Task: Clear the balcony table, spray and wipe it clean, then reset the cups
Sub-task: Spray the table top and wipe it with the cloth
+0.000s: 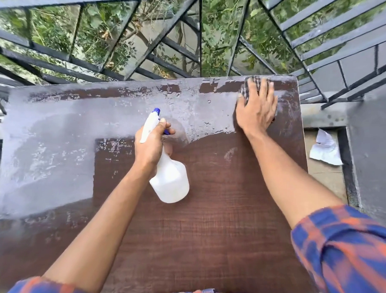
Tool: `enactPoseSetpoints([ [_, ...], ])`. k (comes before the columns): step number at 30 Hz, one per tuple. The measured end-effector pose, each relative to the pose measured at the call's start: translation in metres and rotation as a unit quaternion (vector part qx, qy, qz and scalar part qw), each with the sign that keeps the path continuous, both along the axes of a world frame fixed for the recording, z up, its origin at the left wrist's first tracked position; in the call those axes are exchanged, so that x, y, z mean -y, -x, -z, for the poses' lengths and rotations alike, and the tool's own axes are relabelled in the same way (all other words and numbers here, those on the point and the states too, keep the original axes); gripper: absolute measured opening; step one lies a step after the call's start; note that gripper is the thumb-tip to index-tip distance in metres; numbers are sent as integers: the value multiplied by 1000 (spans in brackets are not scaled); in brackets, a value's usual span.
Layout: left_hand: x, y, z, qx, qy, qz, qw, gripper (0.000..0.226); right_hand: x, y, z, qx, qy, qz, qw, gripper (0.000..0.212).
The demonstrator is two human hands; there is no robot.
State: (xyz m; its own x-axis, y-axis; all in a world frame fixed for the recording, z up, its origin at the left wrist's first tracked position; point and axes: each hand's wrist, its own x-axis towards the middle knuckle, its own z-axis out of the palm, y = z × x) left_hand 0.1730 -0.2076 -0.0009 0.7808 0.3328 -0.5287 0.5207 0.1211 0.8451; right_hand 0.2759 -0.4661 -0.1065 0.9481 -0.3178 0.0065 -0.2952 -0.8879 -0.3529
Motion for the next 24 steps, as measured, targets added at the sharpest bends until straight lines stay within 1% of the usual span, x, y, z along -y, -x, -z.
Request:
enactPoseSetpoints([
  [3,-14,-2,-4,-1,-3,-9,1000,21,-8,-33,-4,-9,14,39,999,52],
  [5,-23,-2,-6,0,-8,-13,1000,20,-30,-43,-6,-21,25,37,999,51],
  [7,-31,-1,-9,1,-16,-19,1000,20,-66,-45,-8,-33,13,-40,999,53],
  [9,-38,-1,-10,0,-15,-24,1000,20,-108,-42,-11,-46,2,-152,987,56],
  [11,-42,-1,-10,-3,-15,-31,999,19,-144,-34,-14,-54,10,-277,959,58],
  [13,-45,-2,-11,1,-21,-30,999,19,-159,-24,-14,-43,22,-399,916,59],
  [15,-47,-1,-11,4,-28,-26,999,19,-148,-12,-12,-7,34,-474,880,59],
  [16,-48,-1,-11,5,-26,-26,999,20,-135,-5,-11,6,43,-487,873,59],
  [17,-48,0,-11,6,-21,-26,999,20,-117,2,-9,13,51,-478,877,59],
  [18,-49,1,-10,6,-15,-27,999,21,-97,8,-8,17,56,-447,893,57],
  [19,-50,2,-10,7,-9,-29,1000,21,-75,11,-7,16,55,-392,918,57],
  [21,-52,4,-10,7,-3,-28,1000,21,-31,11,-8,-5,49,-235,971,58],
  [22,-53,5,-10,6,-3,-27,1000,21,-14,8,-9,-20,46,-146,988,58],
  [24,-57,8,-10,5,-4,-30,1000,20,-1,-2,-12,-40,30,2,999,57],
])
